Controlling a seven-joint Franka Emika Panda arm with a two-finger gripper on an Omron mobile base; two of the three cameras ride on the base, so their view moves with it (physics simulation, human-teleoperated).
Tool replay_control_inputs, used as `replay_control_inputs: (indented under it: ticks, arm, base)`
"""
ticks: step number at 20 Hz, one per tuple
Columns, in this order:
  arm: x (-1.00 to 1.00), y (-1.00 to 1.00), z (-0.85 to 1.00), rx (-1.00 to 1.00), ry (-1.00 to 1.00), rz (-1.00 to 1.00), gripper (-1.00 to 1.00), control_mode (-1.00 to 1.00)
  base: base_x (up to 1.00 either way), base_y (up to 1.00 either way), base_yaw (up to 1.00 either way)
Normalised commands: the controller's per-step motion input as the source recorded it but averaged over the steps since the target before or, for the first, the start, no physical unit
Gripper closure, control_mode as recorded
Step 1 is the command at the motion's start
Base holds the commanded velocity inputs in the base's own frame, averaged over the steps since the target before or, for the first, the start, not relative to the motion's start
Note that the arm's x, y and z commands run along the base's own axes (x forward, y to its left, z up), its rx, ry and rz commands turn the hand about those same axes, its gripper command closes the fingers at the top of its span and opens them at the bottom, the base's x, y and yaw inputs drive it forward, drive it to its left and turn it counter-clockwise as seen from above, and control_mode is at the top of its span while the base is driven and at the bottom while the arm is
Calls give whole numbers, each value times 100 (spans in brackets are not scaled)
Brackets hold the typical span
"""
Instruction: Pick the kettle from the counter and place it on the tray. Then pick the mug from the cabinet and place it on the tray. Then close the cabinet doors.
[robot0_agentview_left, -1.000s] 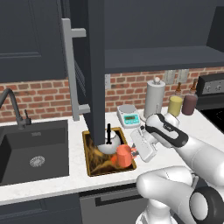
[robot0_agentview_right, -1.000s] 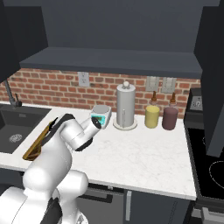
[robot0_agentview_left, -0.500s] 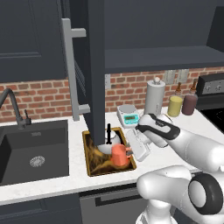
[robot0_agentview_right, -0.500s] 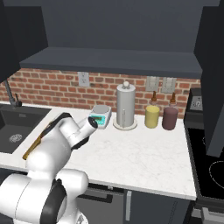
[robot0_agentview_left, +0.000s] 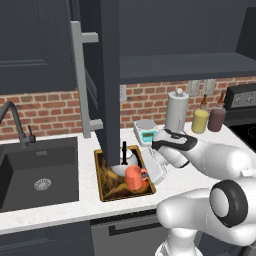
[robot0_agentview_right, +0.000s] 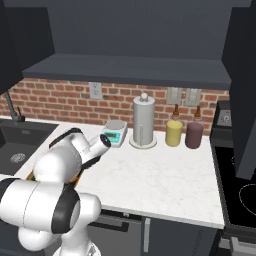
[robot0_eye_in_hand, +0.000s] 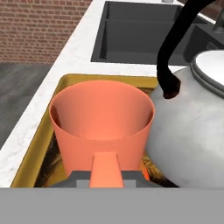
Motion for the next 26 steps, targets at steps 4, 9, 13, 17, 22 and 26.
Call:
replay_control_inputs:
  ticks: [4,9,13,17,22,26]
  arm:
    - [0,1,-19,0,0,0,100,-100]
    - [0,0,-13,0,0,0,-100,-100]
    - [-2,0,-1,0,0,0,-100,-100]
    - [-1,0,0,0,0,0,-100,-100]
    - [-2,0,0,0,0,0,-100,-100]
    - [-6,-1,0,1,0,0,-100,-100]
  base:
    - [0,0,0]
    - [0,0,0]
    - [0,0,0]
    - [0,0,0]
    - [0,0,0]
    - [0,0,0]
